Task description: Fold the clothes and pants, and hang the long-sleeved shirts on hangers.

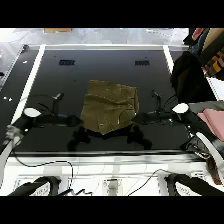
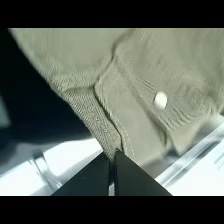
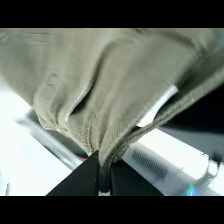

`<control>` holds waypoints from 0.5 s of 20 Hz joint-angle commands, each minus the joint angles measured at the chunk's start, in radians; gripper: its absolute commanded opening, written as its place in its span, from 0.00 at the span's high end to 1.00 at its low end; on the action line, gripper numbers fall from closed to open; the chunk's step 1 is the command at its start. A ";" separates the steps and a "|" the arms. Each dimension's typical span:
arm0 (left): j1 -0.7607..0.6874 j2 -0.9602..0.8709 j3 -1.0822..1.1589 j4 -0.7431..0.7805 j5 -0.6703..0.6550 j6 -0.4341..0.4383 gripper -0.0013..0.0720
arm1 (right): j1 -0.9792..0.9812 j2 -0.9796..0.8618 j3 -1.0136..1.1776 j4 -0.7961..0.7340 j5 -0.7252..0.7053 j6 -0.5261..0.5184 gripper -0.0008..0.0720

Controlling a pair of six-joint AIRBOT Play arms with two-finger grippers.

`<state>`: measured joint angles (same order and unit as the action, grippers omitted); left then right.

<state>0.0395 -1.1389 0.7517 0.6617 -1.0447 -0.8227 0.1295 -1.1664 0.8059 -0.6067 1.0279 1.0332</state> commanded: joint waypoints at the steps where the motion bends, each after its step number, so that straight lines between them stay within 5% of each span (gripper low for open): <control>1: 0.001 0.251 0.072 0.003 -0.013 0.000 0.96 | 0.094 0.209 0.038 0.001 0.007 0.042 0.96; 10: 0.001 0.933 0.113 0.084 0.271 0.000 0.96 | 0.279 0.476 0.171 0.001 -0.063 0.181 0.95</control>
<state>0.0395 -0.3820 0.8589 0.6968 -0.8677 -0.8223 0.3676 -0.7544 0.9497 -0.6052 0.9794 1.1648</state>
